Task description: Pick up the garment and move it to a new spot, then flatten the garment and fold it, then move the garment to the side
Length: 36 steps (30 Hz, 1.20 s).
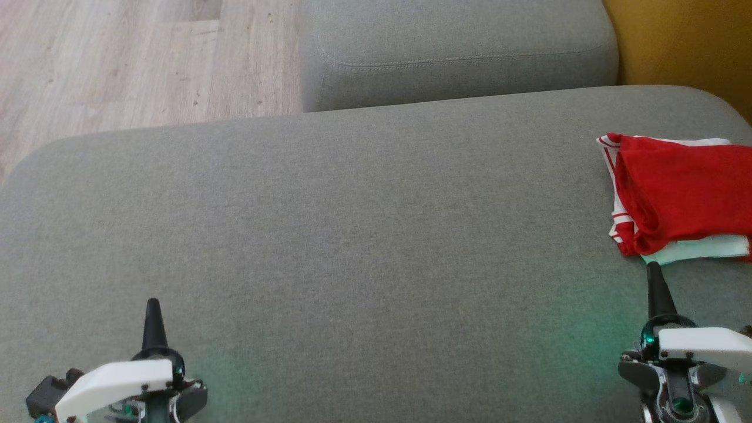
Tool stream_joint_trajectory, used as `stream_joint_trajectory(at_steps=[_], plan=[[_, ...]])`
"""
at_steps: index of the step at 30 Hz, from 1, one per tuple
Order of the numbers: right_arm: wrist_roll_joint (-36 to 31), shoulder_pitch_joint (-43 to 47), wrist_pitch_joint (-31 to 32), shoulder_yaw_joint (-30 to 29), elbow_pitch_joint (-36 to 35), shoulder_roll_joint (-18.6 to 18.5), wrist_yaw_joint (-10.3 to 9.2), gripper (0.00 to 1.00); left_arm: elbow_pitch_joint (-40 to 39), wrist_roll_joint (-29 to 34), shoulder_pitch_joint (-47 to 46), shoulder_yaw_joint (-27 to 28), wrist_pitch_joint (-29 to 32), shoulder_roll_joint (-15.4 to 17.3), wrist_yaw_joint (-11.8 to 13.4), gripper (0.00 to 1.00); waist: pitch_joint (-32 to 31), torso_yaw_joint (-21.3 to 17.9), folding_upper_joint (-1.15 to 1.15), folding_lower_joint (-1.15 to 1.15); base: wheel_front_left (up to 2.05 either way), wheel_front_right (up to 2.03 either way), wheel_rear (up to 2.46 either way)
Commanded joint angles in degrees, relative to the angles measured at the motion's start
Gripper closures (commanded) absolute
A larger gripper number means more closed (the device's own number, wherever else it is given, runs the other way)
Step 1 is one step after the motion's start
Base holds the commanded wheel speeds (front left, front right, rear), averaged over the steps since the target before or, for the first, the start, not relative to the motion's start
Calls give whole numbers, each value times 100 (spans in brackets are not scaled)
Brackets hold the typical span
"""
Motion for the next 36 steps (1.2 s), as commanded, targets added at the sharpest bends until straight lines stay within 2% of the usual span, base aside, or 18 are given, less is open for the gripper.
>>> stream_joint_trajectory(at_steps=[1,26,36], plan=[[168,-328,49,74,-233,-28,16,100,-218,-132,-304,202,47,37,-57,100,3,2,0,0,0,0,0],[1823,-400,477,-47,-436,-34,20,100,-297,-1582,-441,443,476,46,-176,100,63,30,0,0,0,0,0],[1849,-401,483,-48,-439,-34,20,100,-298,-1605,-443,447,482,47,-178,100,64,31,0,0,0,0,0]])
